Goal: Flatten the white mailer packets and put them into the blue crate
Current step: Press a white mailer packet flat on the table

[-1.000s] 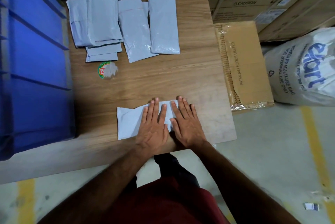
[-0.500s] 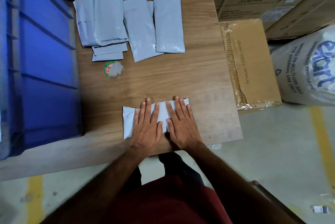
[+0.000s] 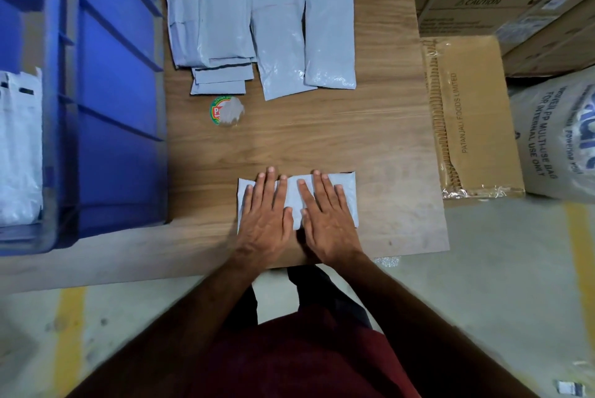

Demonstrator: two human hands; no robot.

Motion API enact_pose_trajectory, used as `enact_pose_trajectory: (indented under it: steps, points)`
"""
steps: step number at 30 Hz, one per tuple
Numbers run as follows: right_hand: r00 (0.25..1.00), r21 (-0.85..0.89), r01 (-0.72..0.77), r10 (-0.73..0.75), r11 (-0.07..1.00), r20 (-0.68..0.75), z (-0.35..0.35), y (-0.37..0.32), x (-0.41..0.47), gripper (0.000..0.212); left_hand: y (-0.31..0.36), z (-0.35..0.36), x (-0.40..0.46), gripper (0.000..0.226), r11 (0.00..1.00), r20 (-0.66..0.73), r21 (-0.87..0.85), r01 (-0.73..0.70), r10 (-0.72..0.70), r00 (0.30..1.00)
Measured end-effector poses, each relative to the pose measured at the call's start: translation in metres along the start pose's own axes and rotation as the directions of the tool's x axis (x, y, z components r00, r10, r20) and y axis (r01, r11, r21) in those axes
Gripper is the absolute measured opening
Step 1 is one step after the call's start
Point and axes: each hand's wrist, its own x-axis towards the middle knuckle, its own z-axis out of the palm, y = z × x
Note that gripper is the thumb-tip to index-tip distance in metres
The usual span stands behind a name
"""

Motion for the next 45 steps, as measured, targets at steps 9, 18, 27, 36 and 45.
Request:
enact_pose_trajectory:
  steps: [9,18,27,36,45]
  points:
    - [0.995,-0.019,0.097,-0.097,0.995,0.004,0.001,-0.025,0.003,0.058,-0.031,-0.003,-0.02,0.067,0.999,-0.002,-0.002,0.046,-0.046,0.999]
    - [0.991,-0.015,0.087,-0.085,0.996,0.101,0.001,-0.024,0.004,0.06,-0.036,-0.012,-0.024,0.073,0.996,0.046,0.08,-0.047,0.043,0.998]
    - [0.986,-0.166,0.088,-0.062,0.982,0.156,-0.029,-0.009,-0.028,0.085,-0.046,-0.035,-0.011,0.068,0.93,0.051,0.176,-0.323,0.319,0.946]
    - [0.995,-0.285,0.091,-0.099,0.954,-0.014,-0.07,-0.029,0.001,0.081,-0.051,-0.08,0.001,0.095,0.895,0.107,0.158,-0.417,0.404,0.908]
    - [0.977,-0.371,0.211,-0.205,0.904,0.054,-0.105,-0.027,0.017,0.086,-0.05,-0.143,0.009,0.095,0.903,0.133,0.083,-0.421,0.409,0.903]
